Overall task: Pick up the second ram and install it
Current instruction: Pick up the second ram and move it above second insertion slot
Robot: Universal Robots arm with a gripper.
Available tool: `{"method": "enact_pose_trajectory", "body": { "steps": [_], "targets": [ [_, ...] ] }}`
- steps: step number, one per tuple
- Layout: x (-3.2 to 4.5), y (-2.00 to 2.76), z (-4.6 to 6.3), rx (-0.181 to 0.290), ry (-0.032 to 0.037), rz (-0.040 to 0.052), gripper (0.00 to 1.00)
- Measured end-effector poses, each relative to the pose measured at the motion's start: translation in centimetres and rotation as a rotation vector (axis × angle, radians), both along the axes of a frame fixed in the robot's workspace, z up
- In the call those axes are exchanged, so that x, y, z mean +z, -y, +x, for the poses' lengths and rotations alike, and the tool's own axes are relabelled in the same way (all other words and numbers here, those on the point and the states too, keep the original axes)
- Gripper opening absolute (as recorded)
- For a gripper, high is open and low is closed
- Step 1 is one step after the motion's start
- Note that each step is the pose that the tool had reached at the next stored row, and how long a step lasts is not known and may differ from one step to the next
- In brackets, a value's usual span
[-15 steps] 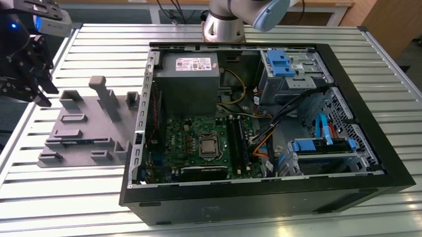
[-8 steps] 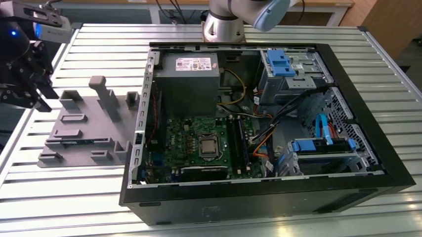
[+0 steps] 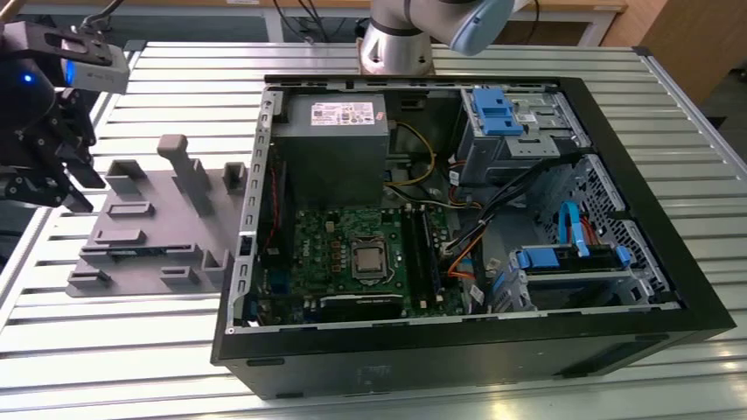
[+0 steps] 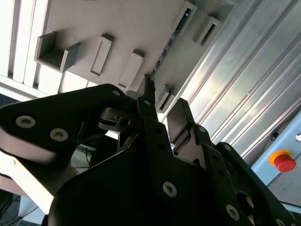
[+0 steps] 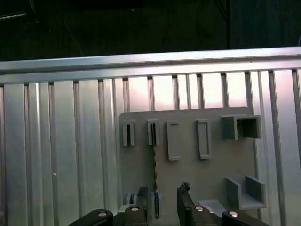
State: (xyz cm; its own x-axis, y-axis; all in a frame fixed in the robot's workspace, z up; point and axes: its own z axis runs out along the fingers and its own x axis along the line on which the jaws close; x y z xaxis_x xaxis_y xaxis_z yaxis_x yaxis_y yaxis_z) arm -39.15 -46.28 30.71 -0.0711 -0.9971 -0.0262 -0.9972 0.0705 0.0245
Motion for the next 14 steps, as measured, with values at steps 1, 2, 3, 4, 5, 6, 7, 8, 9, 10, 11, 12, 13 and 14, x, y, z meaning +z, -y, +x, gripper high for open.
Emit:
{"method": "enact_pose_trajectory", "body": {
  "steps": [1, 2, 3, 4, 5, 6, 7, 8, 9, 10, 11, 12, 13, 14],
  "targets": [
    [-0.17, 0.0, 0.0, 0.005, 0.0, 0.0, 0.38],
    [-0.33, 0.0, 0.0, 0.011, 0.0, -0.0001, 0.38],
    [-0.5, 0.0, 0.0, 0.022, -0.0001, -0.0001, 0.38],
    [-0.65, 0.01, 0.0, 0.036, -0.0001, -0.0001, 0.38],
    [-0.81, 0.0, 0.0, 0.047, -0.0001, -0.0001, 0.38],
    [-1.0, 0.0, 0.0, 0.056, 0.0, 0.0, 0.38],
    [-1.18, 0.01, 0.0, 0.059, 0.0001, 0.0, 0.38],
    [-1.36, 0.02, 0.0, 0.059, 0.0, 0.0, 0.38],
    [-1.54, 0.03, 0.0, 0.06, 0.0, 0.0, 0.38],
    [-1.72, 0.03, 0.0, 0.059, 0.0, 0.0, 0.38],
    [-1.91, 0.04, 0.0, 0.06, 0.0, 0.0, 0.38],
    [-2.09, 0.05, 0.0, 0.06, 0.0001, 0.0, 0.38],
    [-2.25, 0.06, 0.0, 0.06, 0.0, 0.0, 0.38],
    [-2.41, 0.08, 0.0, 0.06, 0.0, 0.0, 0.38]
  ]
}}
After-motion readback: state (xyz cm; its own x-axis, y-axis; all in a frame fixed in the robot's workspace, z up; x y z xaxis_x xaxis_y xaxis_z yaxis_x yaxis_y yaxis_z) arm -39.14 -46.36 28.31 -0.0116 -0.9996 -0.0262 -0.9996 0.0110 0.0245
